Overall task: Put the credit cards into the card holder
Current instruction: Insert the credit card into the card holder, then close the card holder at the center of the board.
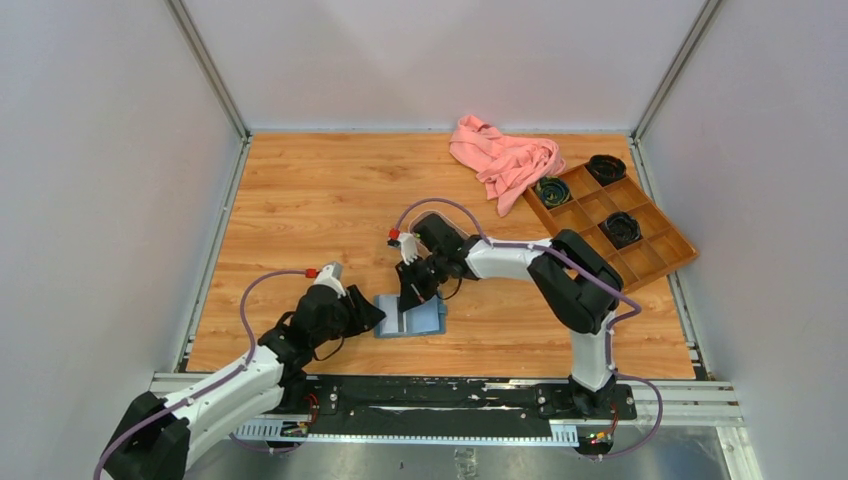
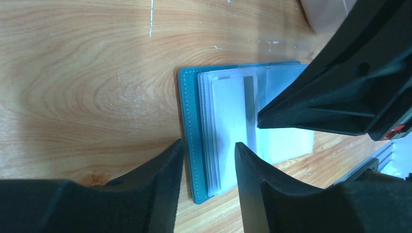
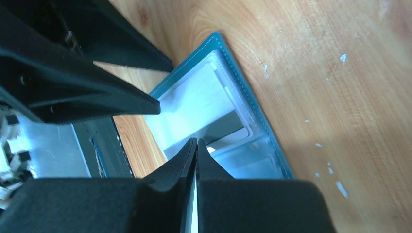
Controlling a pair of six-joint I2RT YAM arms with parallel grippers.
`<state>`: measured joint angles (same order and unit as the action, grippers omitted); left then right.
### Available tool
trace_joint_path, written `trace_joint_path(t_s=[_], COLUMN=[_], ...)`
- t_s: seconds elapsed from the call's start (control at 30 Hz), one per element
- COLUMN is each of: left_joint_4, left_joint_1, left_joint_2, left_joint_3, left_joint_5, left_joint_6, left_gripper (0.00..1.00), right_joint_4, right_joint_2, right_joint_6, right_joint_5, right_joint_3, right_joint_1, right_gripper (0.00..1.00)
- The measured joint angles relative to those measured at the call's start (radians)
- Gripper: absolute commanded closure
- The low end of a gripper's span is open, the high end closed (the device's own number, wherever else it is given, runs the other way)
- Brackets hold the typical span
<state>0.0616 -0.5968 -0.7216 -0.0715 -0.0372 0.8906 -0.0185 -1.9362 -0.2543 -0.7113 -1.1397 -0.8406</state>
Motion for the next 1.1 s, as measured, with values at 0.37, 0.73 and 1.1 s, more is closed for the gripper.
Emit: trace_joint_path(t_s=[0.37,0.73,1.1], left_joint_4=[-0.183,-0.153,-0.093], left_joint_1=[0.000,0.000,0.000], left_joint_2=[0.204,0.259,0.169], left_joint_3=[-0.022,-0.011,-0.008], left_joint_5=[0.022,0.013,-0.021], left_joint_6=[-0.083,-0.090,-0.090], left_gripper=[0.13,0.00,0.01], right_joint_4=[-0.435,-0.621,-0.507], right_joint_2=[0.171,0.344,0.223], right_joint_6=[0.690,1.268,1.264], right_joint_5=[-0.159,-0.085,0.034], right_joint_3=[-0.162,0.087,0.082], right_joint_1=[0.057,0.105,0.107], right_gripper=[0.60,0.50,0.51])
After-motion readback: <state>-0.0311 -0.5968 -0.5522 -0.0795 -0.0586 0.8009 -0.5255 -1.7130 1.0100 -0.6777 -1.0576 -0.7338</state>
